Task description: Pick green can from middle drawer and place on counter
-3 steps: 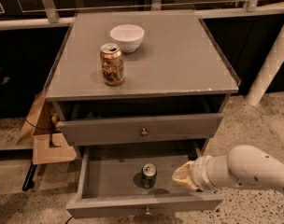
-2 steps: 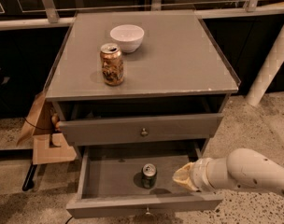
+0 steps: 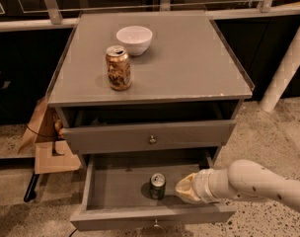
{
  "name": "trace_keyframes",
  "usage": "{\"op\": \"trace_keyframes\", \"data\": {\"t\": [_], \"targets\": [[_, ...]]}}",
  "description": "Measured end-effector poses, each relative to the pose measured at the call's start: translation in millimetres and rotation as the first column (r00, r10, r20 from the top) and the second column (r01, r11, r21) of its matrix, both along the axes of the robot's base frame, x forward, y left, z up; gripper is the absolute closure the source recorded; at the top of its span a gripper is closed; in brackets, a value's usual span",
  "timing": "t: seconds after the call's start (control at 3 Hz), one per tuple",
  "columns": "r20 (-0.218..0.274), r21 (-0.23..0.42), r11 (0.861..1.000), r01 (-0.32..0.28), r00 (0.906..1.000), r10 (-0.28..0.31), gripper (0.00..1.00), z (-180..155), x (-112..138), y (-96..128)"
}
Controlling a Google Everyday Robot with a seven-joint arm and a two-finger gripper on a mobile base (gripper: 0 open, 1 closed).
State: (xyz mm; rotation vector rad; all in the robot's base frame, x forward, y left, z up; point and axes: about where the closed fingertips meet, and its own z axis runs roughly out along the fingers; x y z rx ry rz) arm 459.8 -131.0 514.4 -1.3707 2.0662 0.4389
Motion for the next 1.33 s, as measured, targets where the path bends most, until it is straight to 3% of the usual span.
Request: {"op": "trace_keyframes", "data": {"t": [0.67, 1.0, 1.33], "targets": [[-0.013, 0.049, 0.998, -0.036, 0.9992, 0.037, 0.11, -33.7, 15.5, 19.7], [-0.015, 0.063, 0.997, -0.045, 0.9988, 0.046, 0.0, -43.0, 21.7, 25.6], [-0.017, 0.09, 0.995, -0.047, 0.9987, 0.049, 0.01, -55.9, 34.4, 36.1]]}}
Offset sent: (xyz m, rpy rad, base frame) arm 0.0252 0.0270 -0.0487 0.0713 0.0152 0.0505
